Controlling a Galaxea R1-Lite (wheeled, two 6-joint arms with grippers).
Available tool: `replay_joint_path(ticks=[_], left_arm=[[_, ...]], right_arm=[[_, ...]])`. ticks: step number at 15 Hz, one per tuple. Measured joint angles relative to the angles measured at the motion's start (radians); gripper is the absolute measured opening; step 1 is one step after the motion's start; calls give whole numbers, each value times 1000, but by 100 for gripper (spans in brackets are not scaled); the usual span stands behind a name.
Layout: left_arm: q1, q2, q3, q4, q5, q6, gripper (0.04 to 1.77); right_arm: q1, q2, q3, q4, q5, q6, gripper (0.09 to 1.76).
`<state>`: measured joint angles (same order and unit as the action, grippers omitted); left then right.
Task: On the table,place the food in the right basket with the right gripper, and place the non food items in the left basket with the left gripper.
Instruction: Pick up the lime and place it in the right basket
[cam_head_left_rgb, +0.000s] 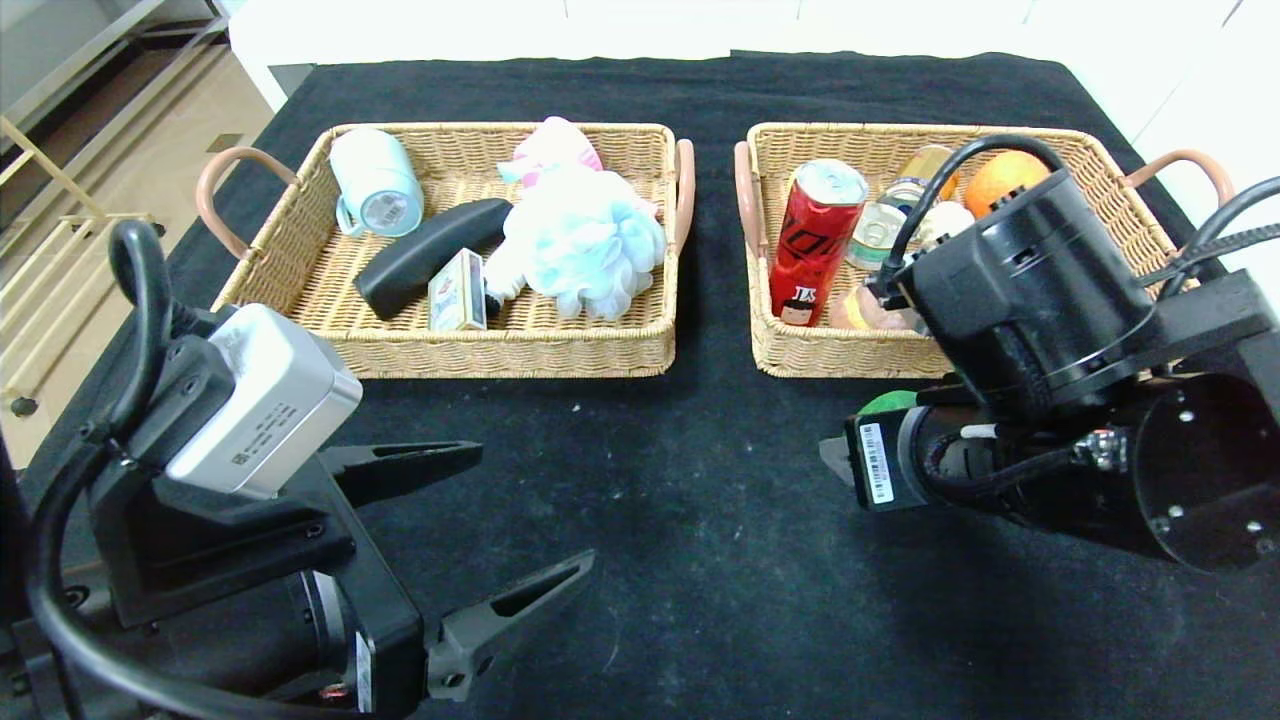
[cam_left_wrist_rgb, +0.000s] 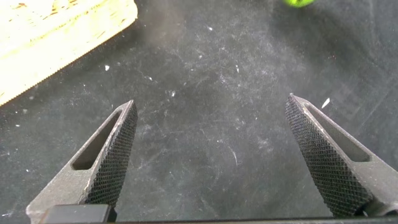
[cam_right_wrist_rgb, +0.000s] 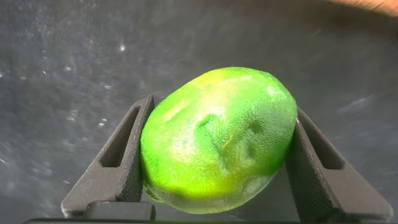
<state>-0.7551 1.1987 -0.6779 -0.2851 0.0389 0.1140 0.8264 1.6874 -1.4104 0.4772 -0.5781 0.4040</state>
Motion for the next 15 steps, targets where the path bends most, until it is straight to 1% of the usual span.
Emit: replay_joint_path(ticks=[2, 4, 8, 11, 15], left_arm=[[0, -4, 0, -4, 0, 0, 172], [0, -6, 0, -6, 1, 0, 172], [2, -13, 0, -7, 1, 0, 172], [2, -16, 0, -8, 2, 2, 172], [2, -17, 0, -8, 2, 4, 172]], right_arm=[[-27, -32, -6, -5, 0, -97, 131], [-64, -58, -15, -8, 0, -166, 131], [-173, -89, -45, -14, 4, -247, 131], [-277, -86, -93, -52, 72, -283, 131], [-425, -46, -169, -110, 137, -318, 131]])
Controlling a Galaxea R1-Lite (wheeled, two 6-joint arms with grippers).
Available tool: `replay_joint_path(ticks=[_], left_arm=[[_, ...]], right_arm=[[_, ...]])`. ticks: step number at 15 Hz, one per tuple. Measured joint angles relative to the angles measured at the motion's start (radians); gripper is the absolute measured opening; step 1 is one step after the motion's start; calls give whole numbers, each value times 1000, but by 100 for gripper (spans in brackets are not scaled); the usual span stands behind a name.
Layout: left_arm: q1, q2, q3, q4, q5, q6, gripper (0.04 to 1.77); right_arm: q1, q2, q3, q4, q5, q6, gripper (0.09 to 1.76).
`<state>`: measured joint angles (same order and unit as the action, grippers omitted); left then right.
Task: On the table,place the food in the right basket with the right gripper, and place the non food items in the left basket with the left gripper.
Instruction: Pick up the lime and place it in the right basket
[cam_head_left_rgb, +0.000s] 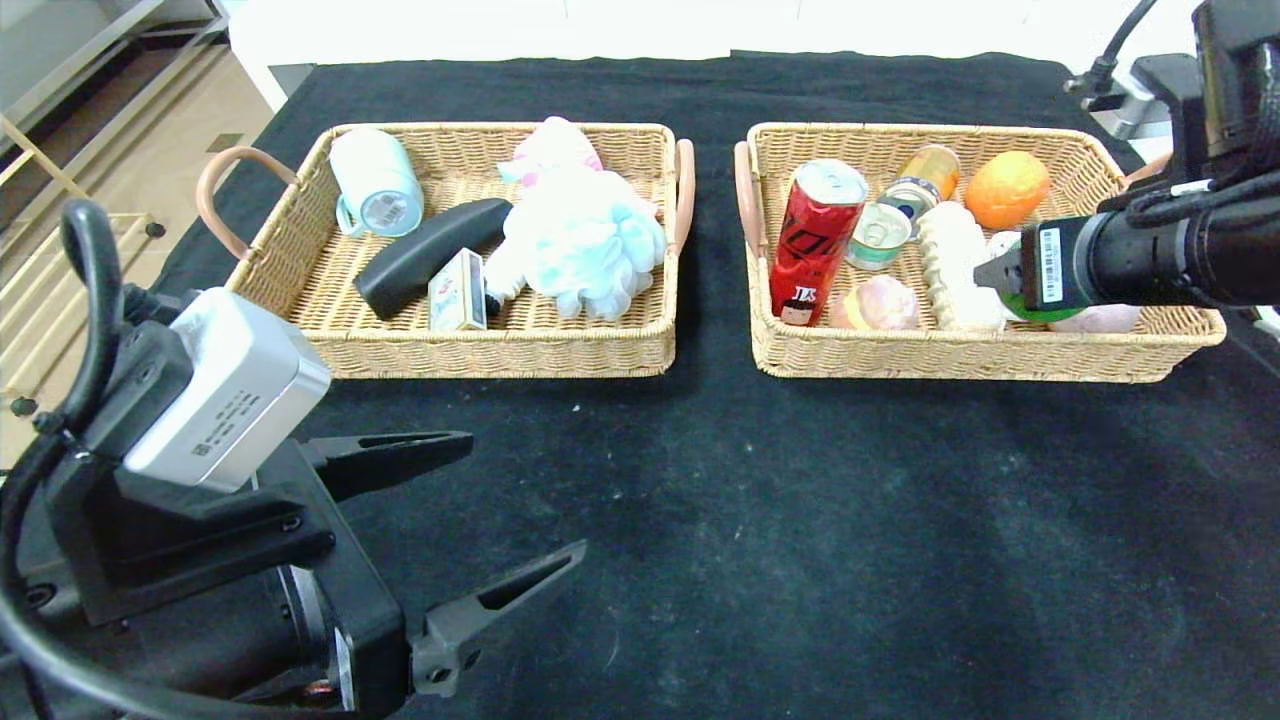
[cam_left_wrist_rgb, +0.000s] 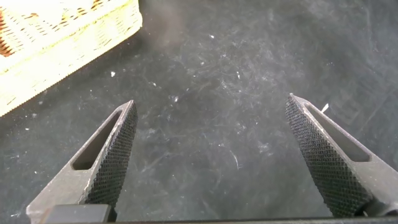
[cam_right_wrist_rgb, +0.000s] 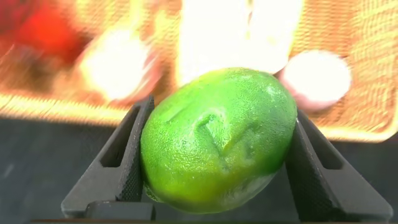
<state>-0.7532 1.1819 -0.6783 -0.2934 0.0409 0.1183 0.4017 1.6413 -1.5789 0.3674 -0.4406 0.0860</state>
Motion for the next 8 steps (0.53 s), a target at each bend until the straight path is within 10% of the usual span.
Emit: replay_joint_path(ticks=[8], left_arm=[[0, 1, 0, 2, 0, 1, 172]], right_arm=[[-220, 133, -128, -60, 76, -12, 131]])
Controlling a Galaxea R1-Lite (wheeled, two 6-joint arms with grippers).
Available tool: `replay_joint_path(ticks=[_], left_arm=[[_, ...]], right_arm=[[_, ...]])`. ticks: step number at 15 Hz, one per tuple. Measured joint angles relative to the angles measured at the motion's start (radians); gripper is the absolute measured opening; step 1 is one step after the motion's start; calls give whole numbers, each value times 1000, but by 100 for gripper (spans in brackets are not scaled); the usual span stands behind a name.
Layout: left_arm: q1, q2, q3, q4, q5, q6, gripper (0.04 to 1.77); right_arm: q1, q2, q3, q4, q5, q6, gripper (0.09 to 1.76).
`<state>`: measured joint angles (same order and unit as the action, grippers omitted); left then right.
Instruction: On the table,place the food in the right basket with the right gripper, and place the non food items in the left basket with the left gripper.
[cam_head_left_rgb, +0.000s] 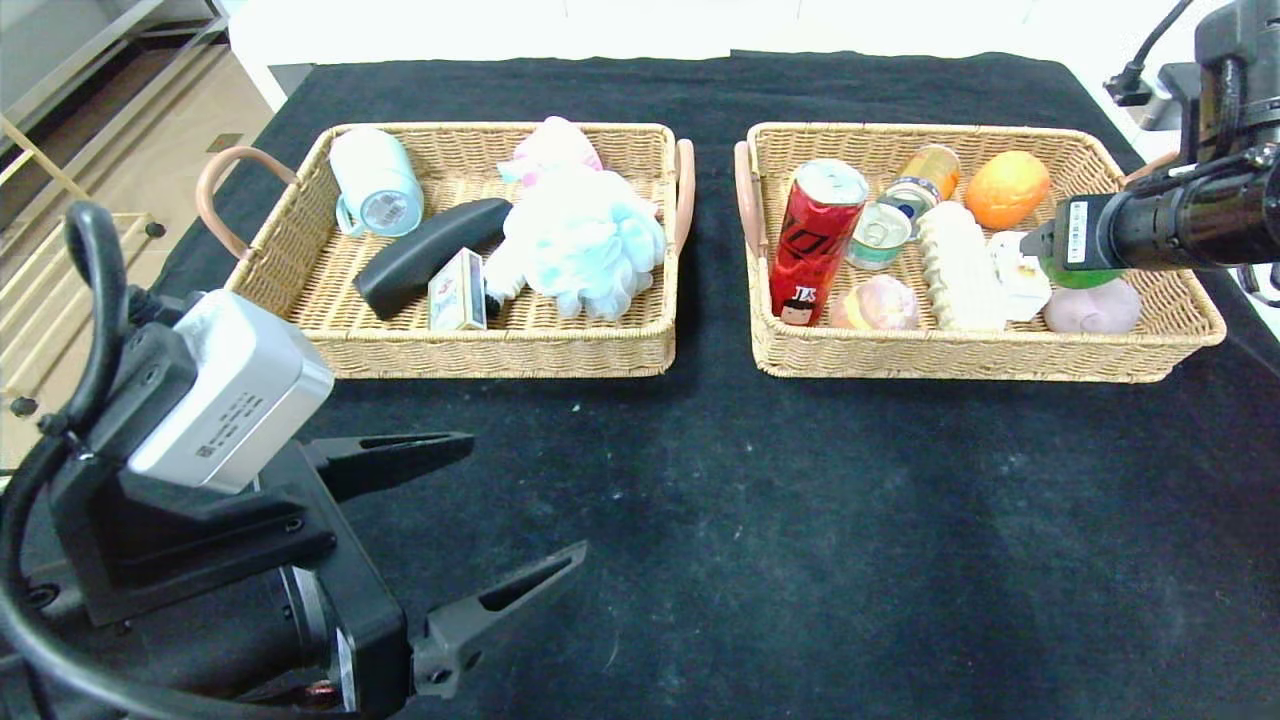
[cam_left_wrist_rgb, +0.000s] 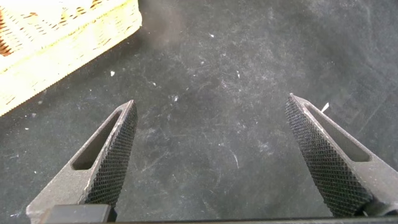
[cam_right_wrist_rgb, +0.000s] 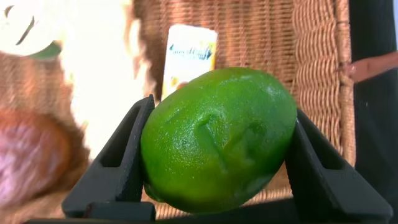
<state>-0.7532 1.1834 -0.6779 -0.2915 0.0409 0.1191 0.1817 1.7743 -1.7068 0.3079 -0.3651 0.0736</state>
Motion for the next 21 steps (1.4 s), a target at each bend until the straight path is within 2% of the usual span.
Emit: replay_joint_path(ticks=[3, 8, 15, 18, 21], left_arm=[[0, 2, 0, 0, 0, 0, 172], [0, 2, 1, 3, 0, 0, 172], [0, 1, 1, -1, 2, 8, 172], [2, -1, -2, -6, 8, 14, 172], [5, -9, -4, -7, 27, 19, 172]], right_arm=[[-17, 26, -3, -47, 1, 2, 133], [-12, 37, 1, -47, 3, 4, 151], [2, 17, 10, -39, 3, 5, 163], [29, -30, 59, -37, 2, 4, 166], [69, -104, 157, -40, 0, 5, 167]])
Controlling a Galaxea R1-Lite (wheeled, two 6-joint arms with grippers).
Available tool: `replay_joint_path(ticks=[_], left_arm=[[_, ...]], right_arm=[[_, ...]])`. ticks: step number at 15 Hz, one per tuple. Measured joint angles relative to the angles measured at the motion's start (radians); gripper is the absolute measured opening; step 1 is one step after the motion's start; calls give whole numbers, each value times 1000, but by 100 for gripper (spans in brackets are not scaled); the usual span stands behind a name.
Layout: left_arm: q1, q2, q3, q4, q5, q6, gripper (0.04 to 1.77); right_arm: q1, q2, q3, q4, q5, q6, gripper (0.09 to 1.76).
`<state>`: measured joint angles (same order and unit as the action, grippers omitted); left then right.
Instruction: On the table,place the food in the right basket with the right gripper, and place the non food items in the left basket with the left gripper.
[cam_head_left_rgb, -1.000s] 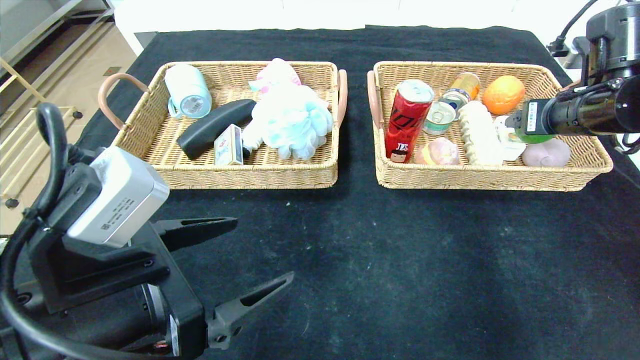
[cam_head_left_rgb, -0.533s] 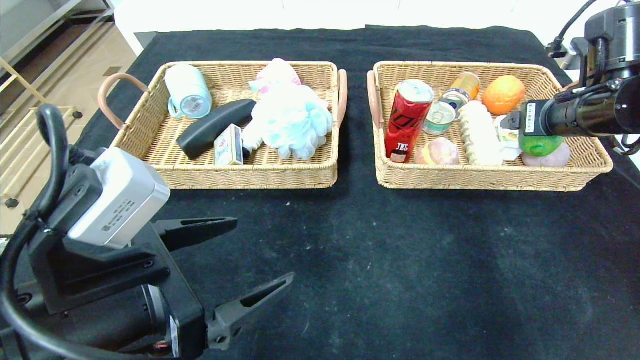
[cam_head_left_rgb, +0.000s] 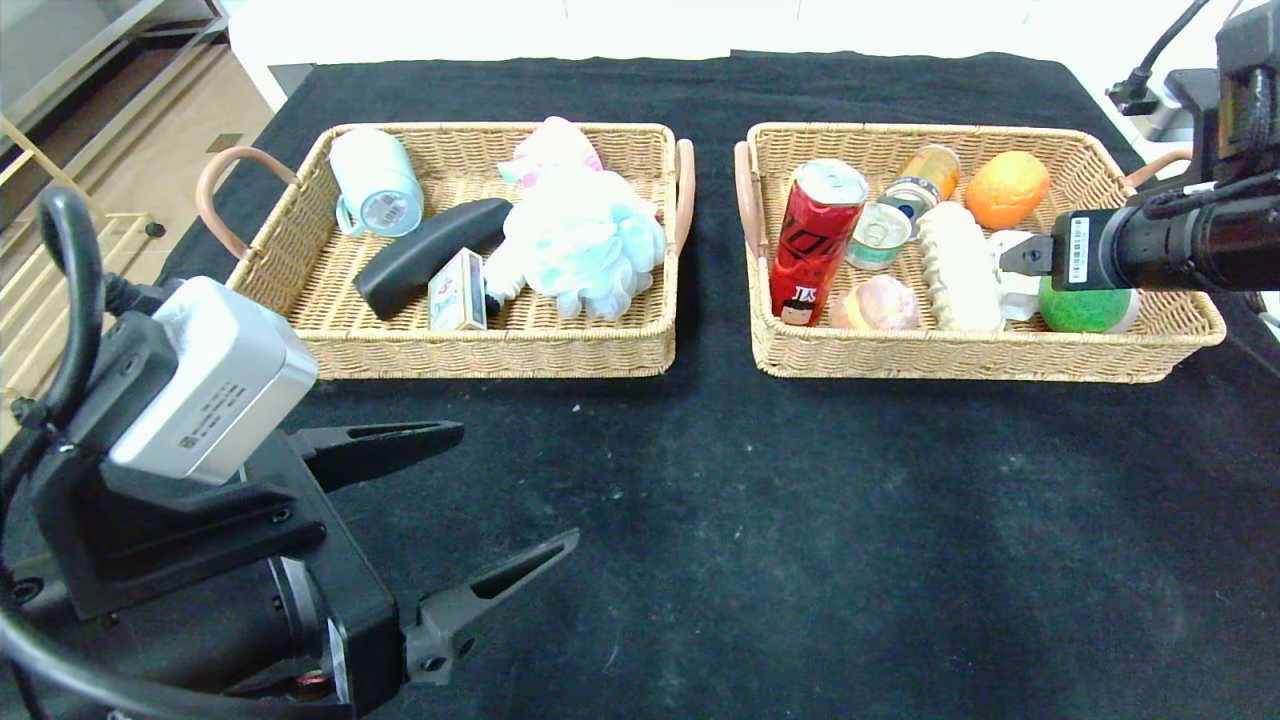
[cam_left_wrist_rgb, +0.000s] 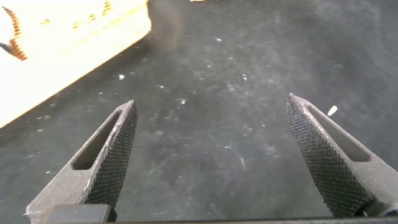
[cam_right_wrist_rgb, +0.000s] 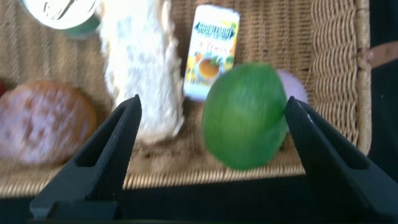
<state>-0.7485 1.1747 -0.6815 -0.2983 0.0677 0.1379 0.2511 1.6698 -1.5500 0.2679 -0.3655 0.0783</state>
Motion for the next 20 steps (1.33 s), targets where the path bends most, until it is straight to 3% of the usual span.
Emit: replay_joint_path(ticks=[4, 7, 11, 16, 20], left_arm=[[40, -31, 10, 9, 52, 2, 172], [114, -71, 53, 15, 54, 0, 172], [259, -189, 101, 44, 51, -4, 172], [321, -406, 78, 311, 61, -1, 172], [334, -558, -4, 552, 101, 4, 172]], right_arm=[[60, -155, 195, -4, 0, -3, 169], [77, -271, 327, -4, 7, -13, 169], [91, -430, 452, -4, 61, -26, 170], [109, -650, 603, 15, 117, -61, 170], [114, -841, 651, 207, 120, -78, 170]])
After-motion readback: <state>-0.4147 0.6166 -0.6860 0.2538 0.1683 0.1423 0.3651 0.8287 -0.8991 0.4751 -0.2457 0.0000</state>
